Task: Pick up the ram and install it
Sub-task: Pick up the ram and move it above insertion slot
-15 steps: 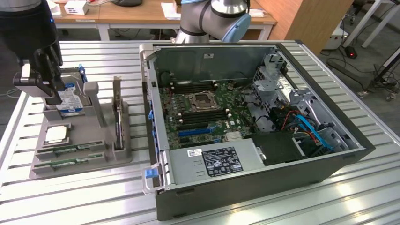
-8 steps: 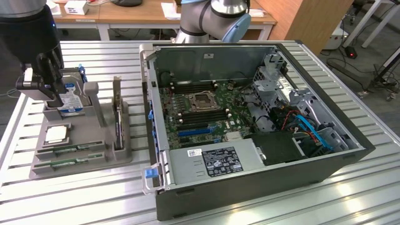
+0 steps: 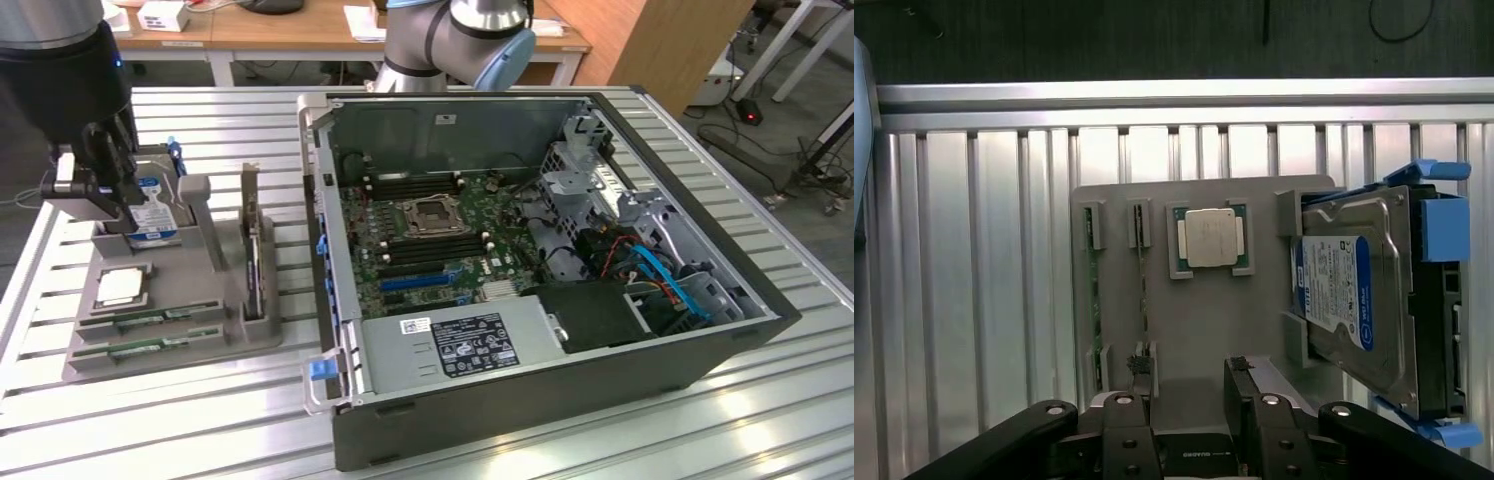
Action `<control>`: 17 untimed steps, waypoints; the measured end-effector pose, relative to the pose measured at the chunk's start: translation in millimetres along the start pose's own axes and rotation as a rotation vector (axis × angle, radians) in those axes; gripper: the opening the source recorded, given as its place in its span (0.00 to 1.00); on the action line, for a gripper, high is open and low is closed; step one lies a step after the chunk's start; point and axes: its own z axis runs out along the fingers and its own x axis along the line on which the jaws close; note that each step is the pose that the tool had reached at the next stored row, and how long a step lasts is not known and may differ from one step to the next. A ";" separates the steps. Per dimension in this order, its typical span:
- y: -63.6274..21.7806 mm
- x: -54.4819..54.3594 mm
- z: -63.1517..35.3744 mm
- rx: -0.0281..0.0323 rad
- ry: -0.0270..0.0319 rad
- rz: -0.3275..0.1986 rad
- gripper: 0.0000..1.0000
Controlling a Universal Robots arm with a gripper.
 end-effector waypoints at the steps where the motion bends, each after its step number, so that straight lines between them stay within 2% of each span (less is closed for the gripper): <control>1: 0.0 0.0 0.7 0.0000 0.0000 0.000 0.41; 8: -0.3 0.2 6.3 -0.0001 0.0001 0.000 0.41; 13: -0.3 0.5 6.4 0.0000 0.0000 0.000 0.41; 17: -0.4 4.9 6.3 0.0000 0.0000 0.000 0.41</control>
